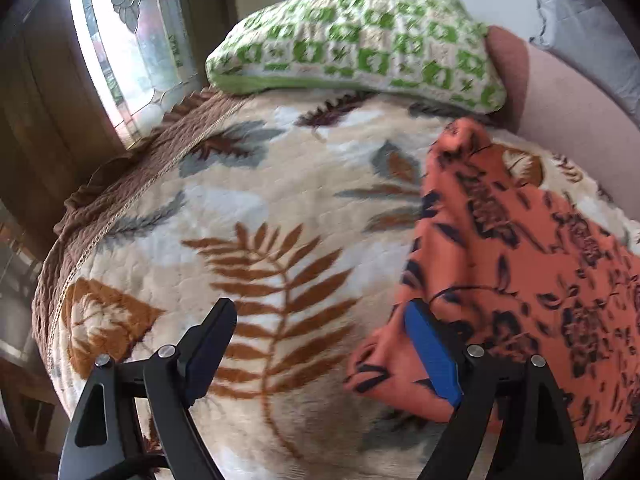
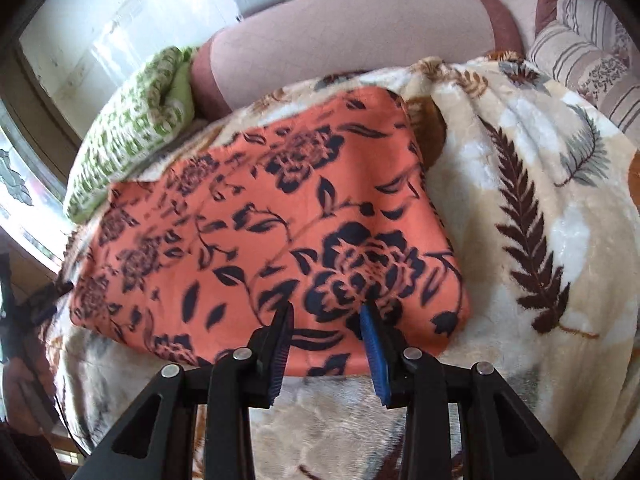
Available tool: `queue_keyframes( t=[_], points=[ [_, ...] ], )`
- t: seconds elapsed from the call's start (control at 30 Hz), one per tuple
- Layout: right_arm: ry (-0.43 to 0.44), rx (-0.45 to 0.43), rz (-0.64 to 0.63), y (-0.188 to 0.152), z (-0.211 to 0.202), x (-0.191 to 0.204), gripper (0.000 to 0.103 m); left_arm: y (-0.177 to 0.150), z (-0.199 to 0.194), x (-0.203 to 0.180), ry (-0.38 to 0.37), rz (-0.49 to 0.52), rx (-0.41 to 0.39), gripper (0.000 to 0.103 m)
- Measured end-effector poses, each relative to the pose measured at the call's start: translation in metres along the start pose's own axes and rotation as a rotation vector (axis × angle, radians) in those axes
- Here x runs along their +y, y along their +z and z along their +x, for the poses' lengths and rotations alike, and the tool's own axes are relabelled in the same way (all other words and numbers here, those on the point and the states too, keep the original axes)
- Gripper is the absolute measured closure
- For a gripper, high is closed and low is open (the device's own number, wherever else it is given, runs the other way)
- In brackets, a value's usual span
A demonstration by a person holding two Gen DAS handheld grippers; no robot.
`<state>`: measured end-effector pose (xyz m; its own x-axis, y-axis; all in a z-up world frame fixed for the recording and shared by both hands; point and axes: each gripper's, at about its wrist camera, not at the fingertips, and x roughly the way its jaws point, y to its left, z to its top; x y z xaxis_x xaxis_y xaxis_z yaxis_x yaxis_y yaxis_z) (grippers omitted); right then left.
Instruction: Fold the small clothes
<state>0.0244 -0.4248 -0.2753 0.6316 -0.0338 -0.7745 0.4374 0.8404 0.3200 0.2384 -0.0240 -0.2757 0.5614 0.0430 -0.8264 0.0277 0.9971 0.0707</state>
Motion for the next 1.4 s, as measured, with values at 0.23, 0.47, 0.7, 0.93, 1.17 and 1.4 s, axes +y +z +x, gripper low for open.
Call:
queue_keyframes(
  t=[0.23, 0.47, 0.7, 0.93, 1.17, 1.4],
  points=[
    [-0.033, 0.096, -0.043, 0.001, 0.034, 0.026, 0.065, -0.005, 0.02, 0.011, -0.073, -0.039, 0.097, 0.016],
    [0.068, -0.008, -0.056, 0.01, 0.017, 0.057, 0.064, -0.003, -0.019, 0.024, -0.164, -0.093, 0.005, 0.016],
    [0.215, -0.015, -0.133, 0.008, 0.029, 0.115, 0.064, -0.024, -0.027, 0.008, -0.345, -0.024, 0.078, 0.016],
    [0.168, 0.108, -0.165, -0.003, 0.073, 0.131, 0.064, -0.032, -0.015, 0.024, -0.47, -0.146, 0.183, 0.016],
    [0.195, 0.102, -0.21, -0.003, 0.073, 0.137, 0.051, -0.025, -0.006, 0.017, -0.532, -0.223, 0.253, 0.016],
    [0.228, 0.122, -0.192, 0.004, 0.077, 0.135, 0.049, -0.009, 0.001, 0.003, -0.564, -0.272, 0.165, 0.017]
  ],
)
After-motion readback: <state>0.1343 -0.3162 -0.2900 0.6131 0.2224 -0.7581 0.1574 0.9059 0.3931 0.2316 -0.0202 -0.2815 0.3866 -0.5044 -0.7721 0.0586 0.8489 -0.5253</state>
